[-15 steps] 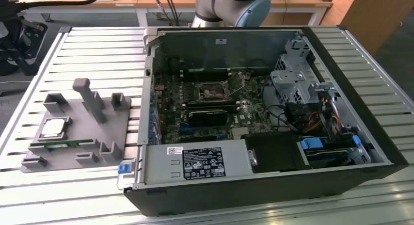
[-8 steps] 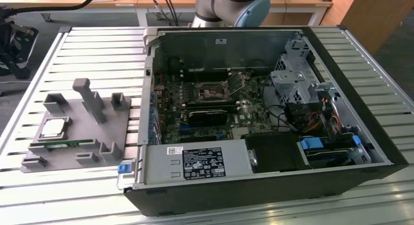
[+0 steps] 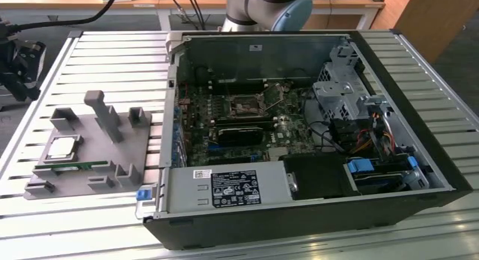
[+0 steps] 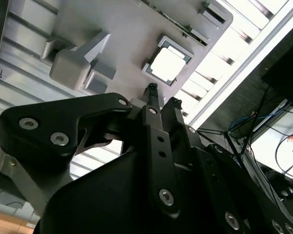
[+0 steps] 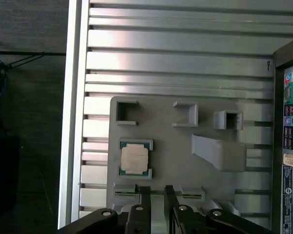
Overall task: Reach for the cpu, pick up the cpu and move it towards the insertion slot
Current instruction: 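Pick up the cpu and move it towards the insertion slot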
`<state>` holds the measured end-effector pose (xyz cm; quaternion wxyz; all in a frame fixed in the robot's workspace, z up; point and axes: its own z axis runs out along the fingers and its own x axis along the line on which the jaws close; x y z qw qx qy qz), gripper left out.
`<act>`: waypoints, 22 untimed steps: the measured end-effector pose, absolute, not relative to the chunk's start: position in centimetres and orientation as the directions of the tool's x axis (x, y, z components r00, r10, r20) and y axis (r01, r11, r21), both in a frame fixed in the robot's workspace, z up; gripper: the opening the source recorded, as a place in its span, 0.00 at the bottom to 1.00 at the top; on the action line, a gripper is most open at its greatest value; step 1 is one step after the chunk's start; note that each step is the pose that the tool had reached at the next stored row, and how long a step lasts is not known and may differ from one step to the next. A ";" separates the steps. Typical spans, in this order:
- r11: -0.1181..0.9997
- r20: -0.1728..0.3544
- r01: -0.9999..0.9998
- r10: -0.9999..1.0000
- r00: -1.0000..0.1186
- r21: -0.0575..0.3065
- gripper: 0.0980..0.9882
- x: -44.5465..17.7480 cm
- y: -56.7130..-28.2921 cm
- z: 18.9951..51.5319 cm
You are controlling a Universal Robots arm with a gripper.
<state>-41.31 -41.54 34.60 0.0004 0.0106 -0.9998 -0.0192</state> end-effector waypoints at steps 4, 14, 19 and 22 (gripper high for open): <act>0.999 0.000 -0.022 -0.022 -1.000 0.038 0.35 -41.6 -41.6 33.9; 0.999 0.000 -0.022 -0.022 -1.000 0.038 0.74 -42.6 -41.8 32.1; 0.999 0.000 -0.022 -0.022 -1.000 0.038 0.88 -43.1 -41.8 31.1; 0.999 0.001 -0.022 -0.022 -1.000 0.038 0.88 -43.2 -41.8 30.6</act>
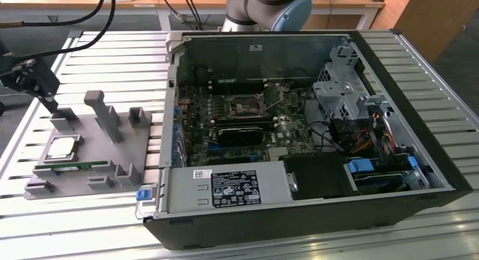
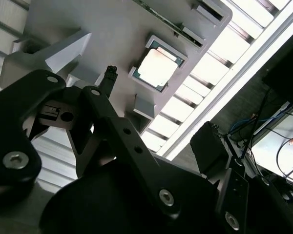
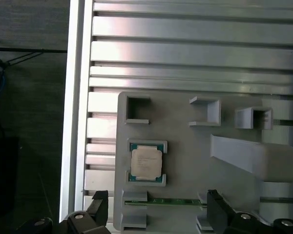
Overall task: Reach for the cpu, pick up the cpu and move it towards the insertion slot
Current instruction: 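Pick up the cpu and move it towards the insertion slot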
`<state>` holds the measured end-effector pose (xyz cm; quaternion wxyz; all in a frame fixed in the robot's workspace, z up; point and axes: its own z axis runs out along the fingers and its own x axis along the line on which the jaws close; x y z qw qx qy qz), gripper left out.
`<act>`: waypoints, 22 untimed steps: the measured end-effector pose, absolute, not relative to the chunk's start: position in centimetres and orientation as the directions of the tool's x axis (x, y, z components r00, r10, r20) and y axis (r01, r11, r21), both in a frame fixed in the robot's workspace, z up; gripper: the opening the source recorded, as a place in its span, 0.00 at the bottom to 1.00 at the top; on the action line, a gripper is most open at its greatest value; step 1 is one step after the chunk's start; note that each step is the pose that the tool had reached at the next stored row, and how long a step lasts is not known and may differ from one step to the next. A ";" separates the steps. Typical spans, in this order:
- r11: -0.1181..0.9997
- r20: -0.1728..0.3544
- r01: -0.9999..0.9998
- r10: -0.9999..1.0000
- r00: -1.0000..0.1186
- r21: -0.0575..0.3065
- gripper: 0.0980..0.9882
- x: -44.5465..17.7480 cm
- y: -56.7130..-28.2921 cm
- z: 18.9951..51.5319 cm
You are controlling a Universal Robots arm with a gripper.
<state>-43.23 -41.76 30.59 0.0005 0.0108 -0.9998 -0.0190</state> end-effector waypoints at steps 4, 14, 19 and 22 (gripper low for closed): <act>0.999 0.000 -0.022 -0.022 -1.000 0.038 0.88 -43.3 -41.8 29.9; 0.999 0.001 -0.022 -0.022 -1.000 0.038 0.88 -43.7 -41.8 28.1; 0.999 0.001 -0.022 -0.022 -1.000 0.038 0.88 -43.8 -41.8 27.1; 0.999 0.000 -0.022 -0.022 -1.000 0.038 0.88 -43.9 -41.8 26.6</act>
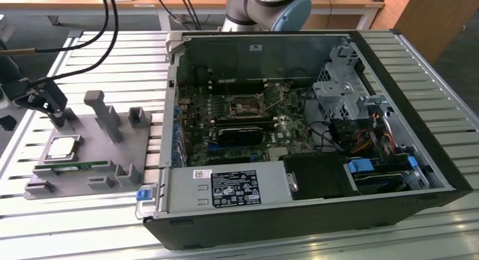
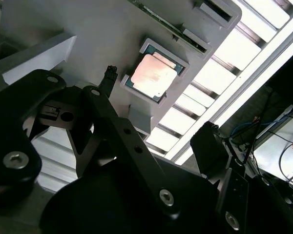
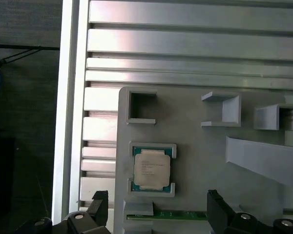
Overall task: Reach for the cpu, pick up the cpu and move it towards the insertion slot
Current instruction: 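Pick up the cpu and move it towards the insertion slot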
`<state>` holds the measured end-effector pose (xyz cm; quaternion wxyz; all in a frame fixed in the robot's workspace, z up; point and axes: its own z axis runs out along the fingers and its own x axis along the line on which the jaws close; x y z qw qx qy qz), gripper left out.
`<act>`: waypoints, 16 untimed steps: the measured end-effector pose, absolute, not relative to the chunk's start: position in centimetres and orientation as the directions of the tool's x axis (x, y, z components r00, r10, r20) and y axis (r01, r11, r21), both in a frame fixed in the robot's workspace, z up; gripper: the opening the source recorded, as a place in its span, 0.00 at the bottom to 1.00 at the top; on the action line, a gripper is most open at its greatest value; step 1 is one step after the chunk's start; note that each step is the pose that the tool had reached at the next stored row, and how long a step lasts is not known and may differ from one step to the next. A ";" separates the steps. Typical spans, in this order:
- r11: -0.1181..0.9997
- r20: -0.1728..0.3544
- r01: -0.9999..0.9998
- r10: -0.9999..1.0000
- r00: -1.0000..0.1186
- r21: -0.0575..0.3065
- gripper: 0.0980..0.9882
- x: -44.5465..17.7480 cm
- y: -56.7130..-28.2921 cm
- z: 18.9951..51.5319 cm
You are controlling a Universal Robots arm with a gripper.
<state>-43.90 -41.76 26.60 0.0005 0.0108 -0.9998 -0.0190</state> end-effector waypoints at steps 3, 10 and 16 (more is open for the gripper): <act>0.999 0.000 -0.021 -0.022 -1.000 0.038 0.88 -44.0 -41.8 26.0; 0.999 0.001 -0.021 -0.021 -1.000 0.038 0.88 -44.1 -41.9 24.8; 0.999 0.000 -0.021 -0.022 -1.000 0.038 0.88 -44.1 -41.9 23.7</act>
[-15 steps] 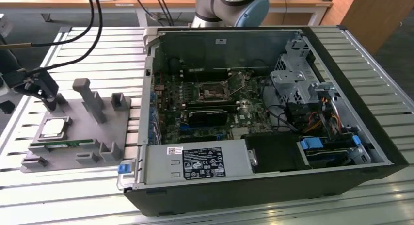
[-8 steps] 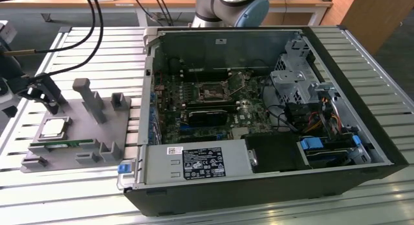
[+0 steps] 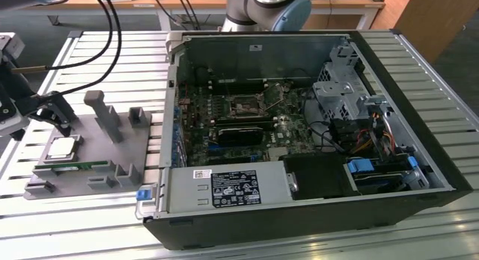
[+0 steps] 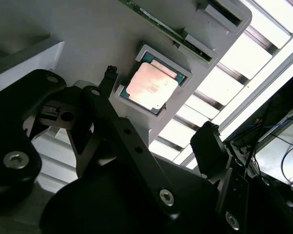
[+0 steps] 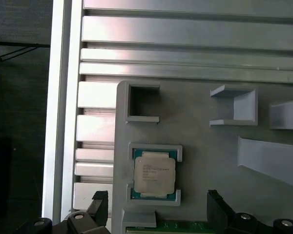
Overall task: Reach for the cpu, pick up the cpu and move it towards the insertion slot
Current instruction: 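Pick up the cpu and move it towards the insertion slot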
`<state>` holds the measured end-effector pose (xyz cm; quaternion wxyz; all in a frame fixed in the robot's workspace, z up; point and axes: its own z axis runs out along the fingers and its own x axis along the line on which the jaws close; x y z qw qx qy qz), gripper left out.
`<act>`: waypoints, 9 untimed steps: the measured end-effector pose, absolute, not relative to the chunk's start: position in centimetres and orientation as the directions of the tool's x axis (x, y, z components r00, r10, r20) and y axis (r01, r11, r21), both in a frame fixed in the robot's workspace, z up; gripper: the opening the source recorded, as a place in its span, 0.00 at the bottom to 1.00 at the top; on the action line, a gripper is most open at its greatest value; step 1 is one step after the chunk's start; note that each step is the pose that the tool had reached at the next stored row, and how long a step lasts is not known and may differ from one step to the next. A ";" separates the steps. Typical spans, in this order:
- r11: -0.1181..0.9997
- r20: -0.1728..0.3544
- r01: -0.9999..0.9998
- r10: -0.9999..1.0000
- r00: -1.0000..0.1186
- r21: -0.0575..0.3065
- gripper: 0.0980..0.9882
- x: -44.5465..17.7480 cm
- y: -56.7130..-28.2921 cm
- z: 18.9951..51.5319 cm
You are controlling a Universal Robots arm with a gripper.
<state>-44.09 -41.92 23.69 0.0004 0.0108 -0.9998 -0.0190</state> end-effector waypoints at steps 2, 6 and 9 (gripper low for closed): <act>0.999 0.000 -0.022 -0.022 -1.000 0.038 0.88 -44.1 -41.9 23.3; 0.999 0.001 -0.022 -0.022 -1.000 0.038 0.88 -44.1 -41.9 22.6; 0.999 0.001 -0.024 -0.025 -1.000 0.038 0.88 -44.1 -41.9 22.1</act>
